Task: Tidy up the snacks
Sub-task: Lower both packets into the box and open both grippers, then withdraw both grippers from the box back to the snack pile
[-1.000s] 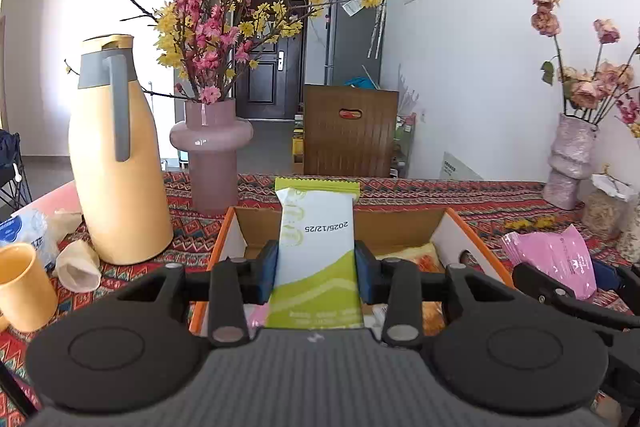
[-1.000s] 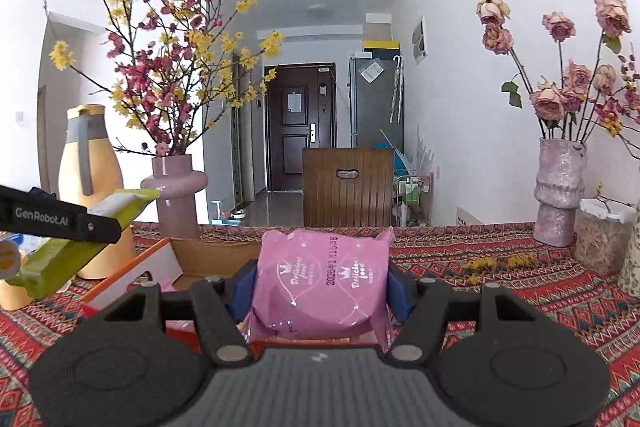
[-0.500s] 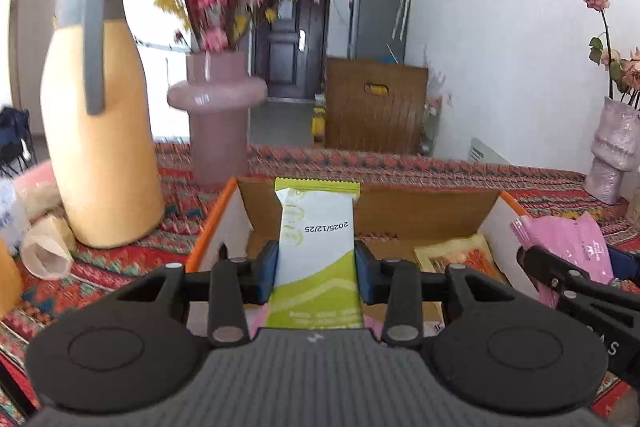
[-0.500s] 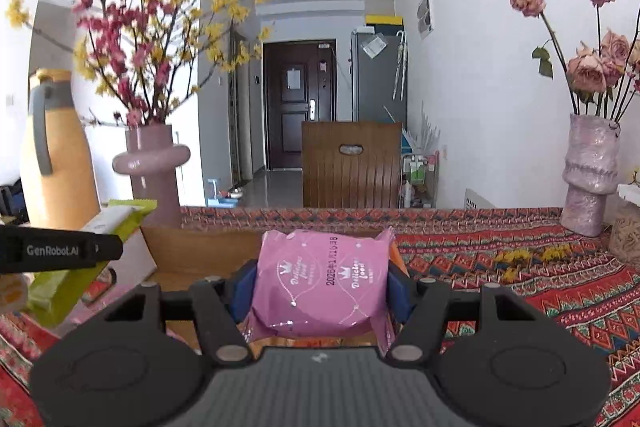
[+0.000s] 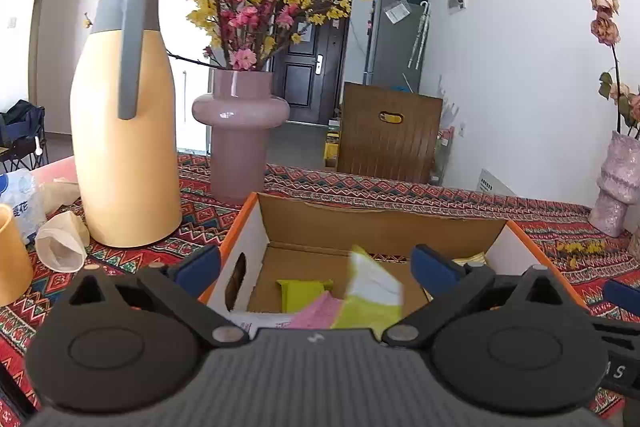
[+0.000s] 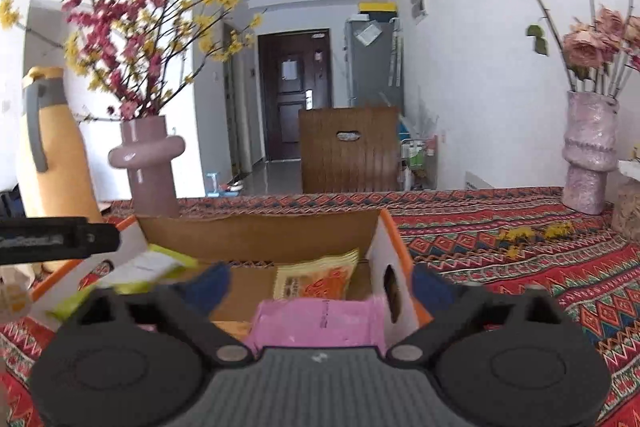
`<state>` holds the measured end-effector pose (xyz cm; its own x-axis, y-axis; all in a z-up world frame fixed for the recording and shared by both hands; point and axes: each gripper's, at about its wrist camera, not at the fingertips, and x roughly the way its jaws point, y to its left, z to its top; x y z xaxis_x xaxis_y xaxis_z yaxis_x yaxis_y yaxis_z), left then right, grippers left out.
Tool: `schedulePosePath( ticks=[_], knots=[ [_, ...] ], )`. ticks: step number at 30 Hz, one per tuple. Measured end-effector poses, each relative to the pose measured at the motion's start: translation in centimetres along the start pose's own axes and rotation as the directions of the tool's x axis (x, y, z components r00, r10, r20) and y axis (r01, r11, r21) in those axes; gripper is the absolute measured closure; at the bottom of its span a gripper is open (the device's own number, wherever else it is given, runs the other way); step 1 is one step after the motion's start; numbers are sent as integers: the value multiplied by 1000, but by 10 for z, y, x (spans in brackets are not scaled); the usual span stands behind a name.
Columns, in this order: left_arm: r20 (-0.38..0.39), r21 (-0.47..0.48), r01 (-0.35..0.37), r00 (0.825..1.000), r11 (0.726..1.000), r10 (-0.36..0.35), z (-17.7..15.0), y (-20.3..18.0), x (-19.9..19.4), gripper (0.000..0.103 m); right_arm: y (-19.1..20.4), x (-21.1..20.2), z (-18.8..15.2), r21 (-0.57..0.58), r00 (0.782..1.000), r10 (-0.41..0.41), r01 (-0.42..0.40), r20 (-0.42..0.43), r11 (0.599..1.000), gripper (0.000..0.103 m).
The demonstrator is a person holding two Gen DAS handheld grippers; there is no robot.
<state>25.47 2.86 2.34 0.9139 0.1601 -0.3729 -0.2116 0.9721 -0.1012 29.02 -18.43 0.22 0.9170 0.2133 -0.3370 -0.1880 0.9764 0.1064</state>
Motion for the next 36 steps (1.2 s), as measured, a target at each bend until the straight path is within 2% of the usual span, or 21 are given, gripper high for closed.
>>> schedulePosePath(
  ticks=[8,15,18,25,36],
  knots=[
    [-5,-17,-7,1000,1000,7,1,1,-3,0,-9,-8,0,39,1000,-18,18,10,999,1],
    [22,-20,-19,1000,1000,20,8,-2,-15,0,-9,-16,5,41,999,-11,9,40,999,1],
    [36,-7,-26,999,1000,26,14,-6,-28,0,-8,-24,11,32,998,-11,9,60,999,1],
    [45,5,9,999,1000,-9,15,-2,-64,0,-4,-60,21,1,994,9,-9,106,1000,1],
    [-4,51,42,999,998,-42,-11,19,-117,0,4,-118,-8,-26,997,43,-42,61,999,1]
  ],
)
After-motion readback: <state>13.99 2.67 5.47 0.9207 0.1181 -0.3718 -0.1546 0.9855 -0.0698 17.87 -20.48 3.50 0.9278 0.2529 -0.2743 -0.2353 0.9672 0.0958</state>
